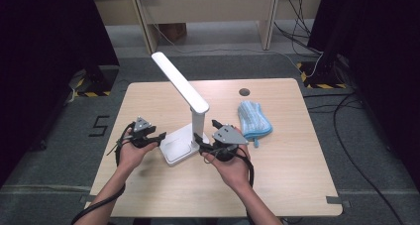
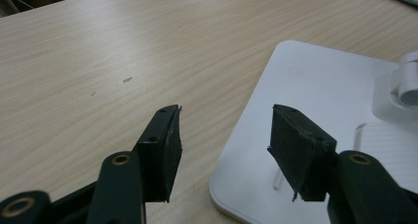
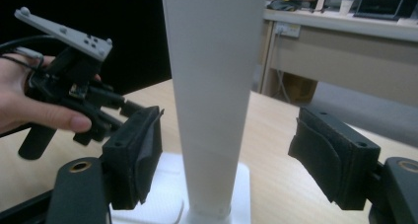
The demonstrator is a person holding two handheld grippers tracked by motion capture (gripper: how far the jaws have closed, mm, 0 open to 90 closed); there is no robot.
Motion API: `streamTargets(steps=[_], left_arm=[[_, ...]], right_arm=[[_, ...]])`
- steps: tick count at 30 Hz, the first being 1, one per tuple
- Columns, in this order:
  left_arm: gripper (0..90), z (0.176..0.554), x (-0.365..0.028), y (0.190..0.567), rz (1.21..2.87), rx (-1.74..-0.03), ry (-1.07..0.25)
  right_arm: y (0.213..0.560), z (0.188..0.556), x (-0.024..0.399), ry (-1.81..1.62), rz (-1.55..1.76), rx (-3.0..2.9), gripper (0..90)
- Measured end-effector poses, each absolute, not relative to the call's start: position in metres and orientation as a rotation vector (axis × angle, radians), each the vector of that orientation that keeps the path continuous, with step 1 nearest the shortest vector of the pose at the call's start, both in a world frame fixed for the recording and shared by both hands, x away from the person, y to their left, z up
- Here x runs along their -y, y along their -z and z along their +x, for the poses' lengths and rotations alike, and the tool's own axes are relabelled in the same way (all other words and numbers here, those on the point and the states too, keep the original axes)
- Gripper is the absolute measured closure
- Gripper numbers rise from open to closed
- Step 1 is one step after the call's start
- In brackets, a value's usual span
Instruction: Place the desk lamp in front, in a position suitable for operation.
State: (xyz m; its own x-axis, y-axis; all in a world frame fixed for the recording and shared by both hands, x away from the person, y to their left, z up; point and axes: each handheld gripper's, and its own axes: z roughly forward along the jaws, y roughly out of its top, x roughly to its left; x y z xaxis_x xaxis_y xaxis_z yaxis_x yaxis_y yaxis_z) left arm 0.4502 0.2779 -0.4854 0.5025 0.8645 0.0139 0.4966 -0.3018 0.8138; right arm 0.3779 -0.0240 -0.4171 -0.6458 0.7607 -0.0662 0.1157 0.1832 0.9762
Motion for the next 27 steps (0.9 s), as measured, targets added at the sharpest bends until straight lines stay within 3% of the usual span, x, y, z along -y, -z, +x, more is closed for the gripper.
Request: streamTargets(steps=[12, 17, 27], left_arm=[[61.5, 0.470, -0.273, 0.500, 2.015, -1.183, -0.586], [78.9, 0.472, -0.276, 0.504, 2.027, -1.238, -0.631], [83.5, 0.473, -0.279, 0.512, 2.051, -1.270, -0.588]], right_arm=[[0.409, 0.387, 0.004, -1.475, 0.817, -1.857, 37.8], [0.405, 0.389, 0.000, -1.459, 0.802, -1.862, 47.3], [0.400, 0.389, -0.008, -1.416, 0.800, -1.859, 47.5]])
